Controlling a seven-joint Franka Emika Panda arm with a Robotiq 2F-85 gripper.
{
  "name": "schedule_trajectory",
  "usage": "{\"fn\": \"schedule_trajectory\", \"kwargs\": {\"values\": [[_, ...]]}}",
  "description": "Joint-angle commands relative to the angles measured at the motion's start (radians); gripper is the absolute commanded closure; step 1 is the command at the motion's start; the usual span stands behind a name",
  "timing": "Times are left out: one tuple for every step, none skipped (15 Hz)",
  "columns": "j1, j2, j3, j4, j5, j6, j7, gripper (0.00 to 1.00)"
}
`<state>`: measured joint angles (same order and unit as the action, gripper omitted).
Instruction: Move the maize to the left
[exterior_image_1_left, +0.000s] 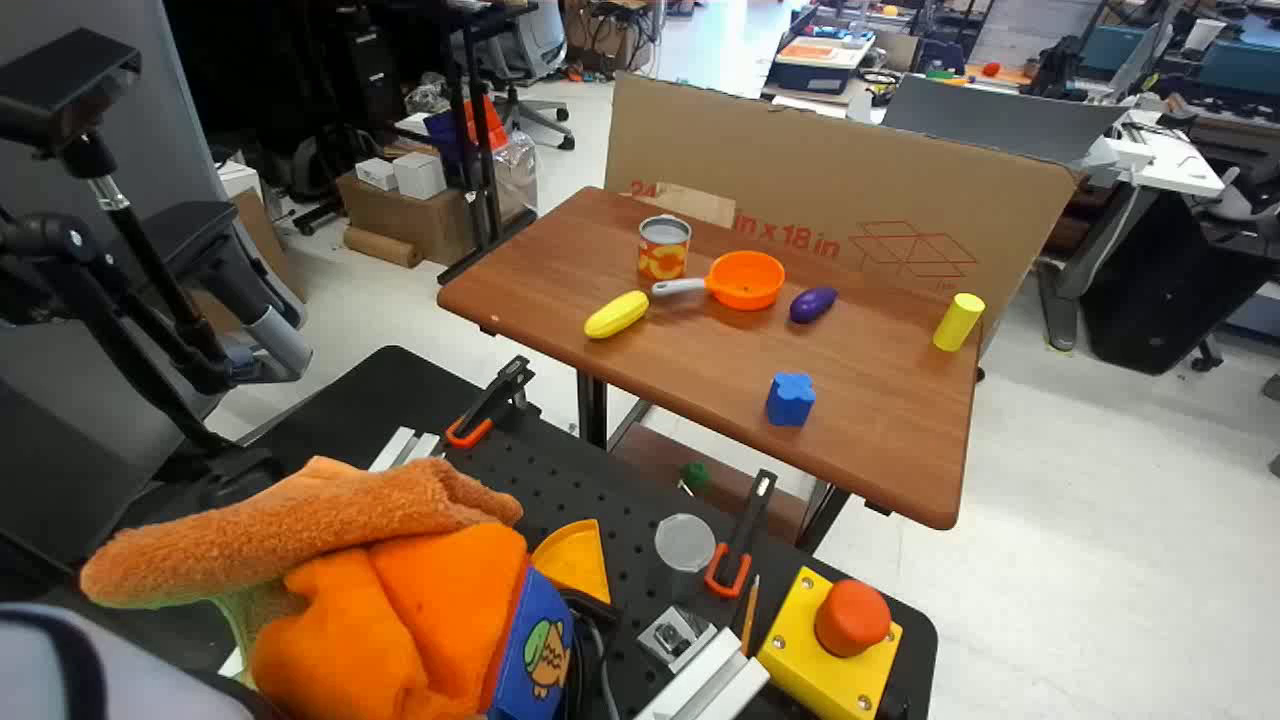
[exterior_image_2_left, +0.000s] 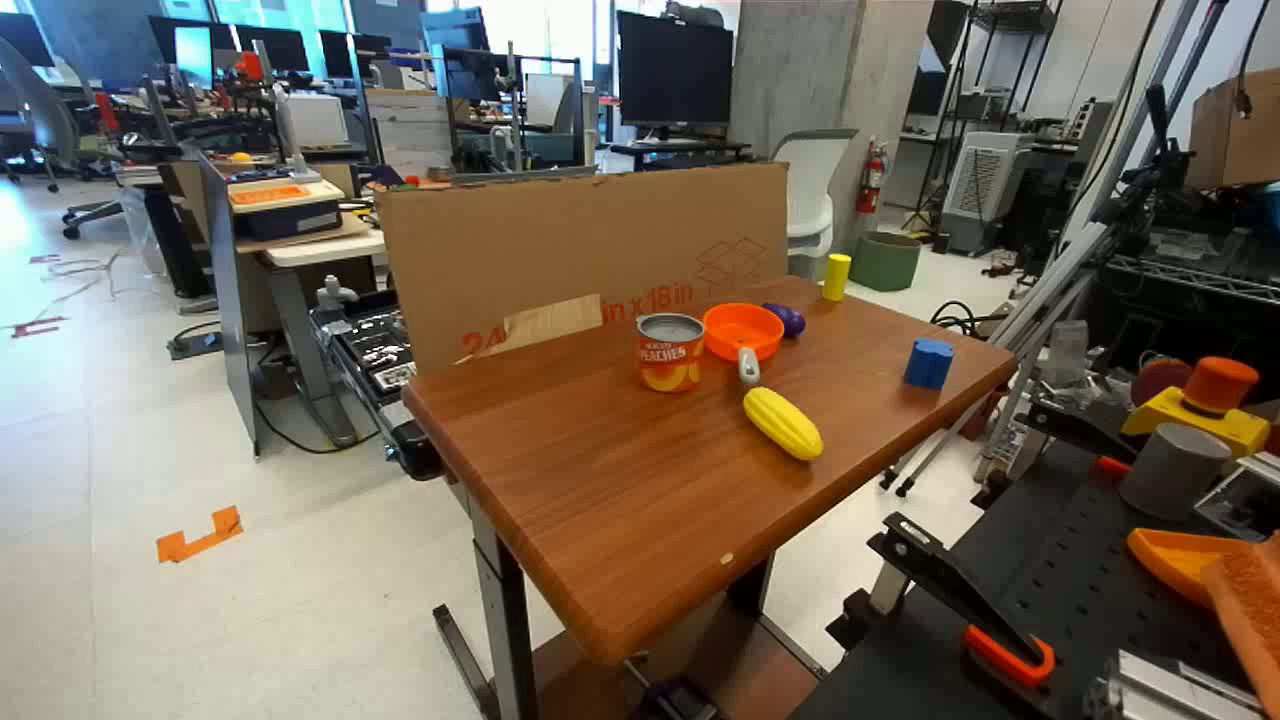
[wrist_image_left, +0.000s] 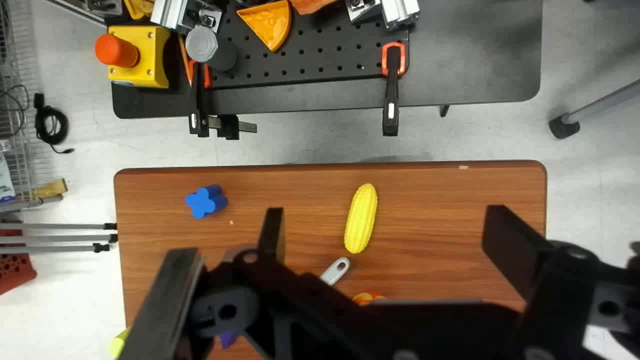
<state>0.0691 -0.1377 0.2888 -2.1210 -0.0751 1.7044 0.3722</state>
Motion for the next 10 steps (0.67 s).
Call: {"fn": "schedule_trajectory", "kwargs": {"values": [[0.033,0.002,-0.031,0.002,-0.004,-0.002,0.004,0.0],[0.033,0.002,-0.031,0.003,-0.004,-0.002,0.004,0.0],[0.033,0.002,-0.031,0.003,-0.004,-0.002,0.004,0.0],[0.033,0.002,-0.031,0.003,-0.004,-0.002,0.004,0.0],[0.033,0.002,-0.031,0.003,-0.004,-0.002,0.004,0.0],[0.033,0.002,-0.031,0.003,-0.004,-0.002,0.004,0.0],[0.033,0.002,-0.031,0.003,-0.004,-0.002,0.004,0.0],[0.033,0.002,-0.031,0.003,-0.004,-0.002,0.004,0.0],[0.031,0.006,-0.032,0.004,-0.008,0.003,0.007,0.0],[0.027,0.022,-0.04,0.005,-0.002,0.022,0.002,0.0]]}}
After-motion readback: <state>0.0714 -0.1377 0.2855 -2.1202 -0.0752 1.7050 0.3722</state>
